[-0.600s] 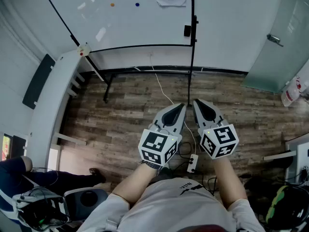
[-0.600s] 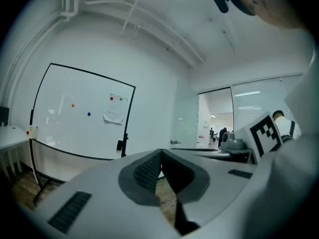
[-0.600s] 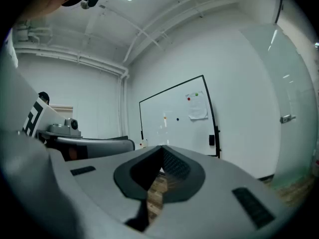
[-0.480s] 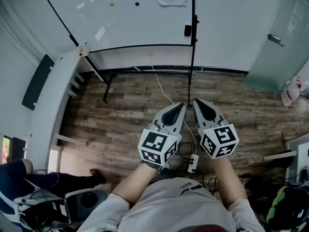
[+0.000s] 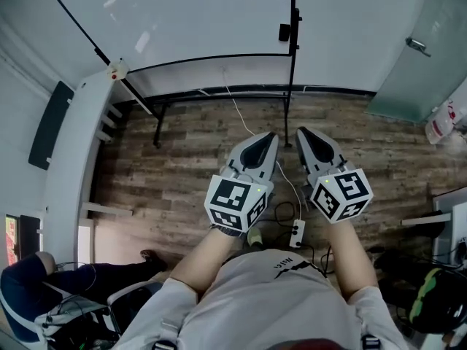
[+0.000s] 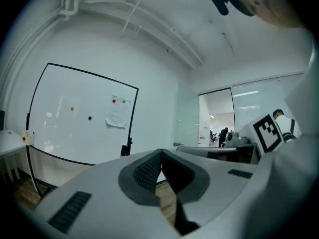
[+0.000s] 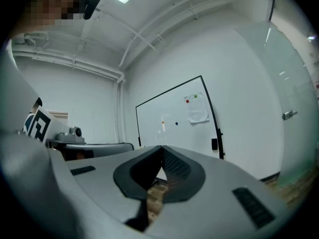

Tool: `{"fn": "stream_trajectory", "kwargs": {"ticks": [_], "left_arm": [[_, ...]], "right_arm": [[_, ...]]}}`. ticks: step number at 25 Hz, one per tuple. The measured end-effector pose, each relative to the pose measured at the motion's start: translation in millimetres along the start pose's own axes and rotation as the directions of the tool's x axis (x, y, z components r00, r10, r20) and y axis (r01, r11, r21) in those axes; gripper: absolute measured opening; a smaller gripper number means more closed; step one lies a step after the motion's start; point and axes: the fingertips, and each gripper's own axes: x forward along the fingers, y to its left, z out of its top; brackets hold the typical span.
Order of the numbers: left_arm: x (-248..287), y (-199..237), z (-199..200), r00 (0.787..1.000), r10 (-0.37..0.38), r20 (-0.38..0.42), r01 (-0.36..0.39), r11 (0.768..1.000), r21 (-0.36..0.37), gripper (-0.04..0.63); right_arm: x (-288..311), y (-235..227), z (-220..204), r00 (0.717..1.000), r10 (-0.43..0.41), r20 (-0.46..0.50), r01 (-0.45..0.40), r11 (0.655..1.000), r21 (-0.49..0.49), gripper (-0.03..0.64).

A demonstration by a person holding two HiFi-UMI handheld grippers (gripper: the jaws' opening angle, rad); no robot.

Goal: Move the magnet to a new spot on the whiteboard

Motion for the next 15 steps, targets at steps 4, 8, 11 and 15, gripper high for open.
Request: {"fn": "stream_trajectory", "kwargs": {"ticks": [4,8,11,15], "left_arm": [[0,42,7,1.000,0.017,0.010,-0.017,1.000,0.012,0.012],[-4,81,12,1.000,0.016,0.012,-0.016,1.000,0.006,0.012],[-5,106,16,1.000,0.019,0.020,-0.019,1.000,0.013,0.012],[0,127,13,0.999,0.026,0.019,-0.026,1.000,0.002,0.012]], "right_arm": [[22,-4,6,0.999,-0.034,0.024,0.034,0.999,0.008,0.014],[53,-1,3,0.998,-0.055,0.023,0.055,0.998,0.016,0.014],[75,6,4,0.998,-0.058,0.031,0.058,0.998,0.009,0.014],[98,11,2,0.998,-0.052,0.032,0.052,0.999,-0.006,0.014]]}}
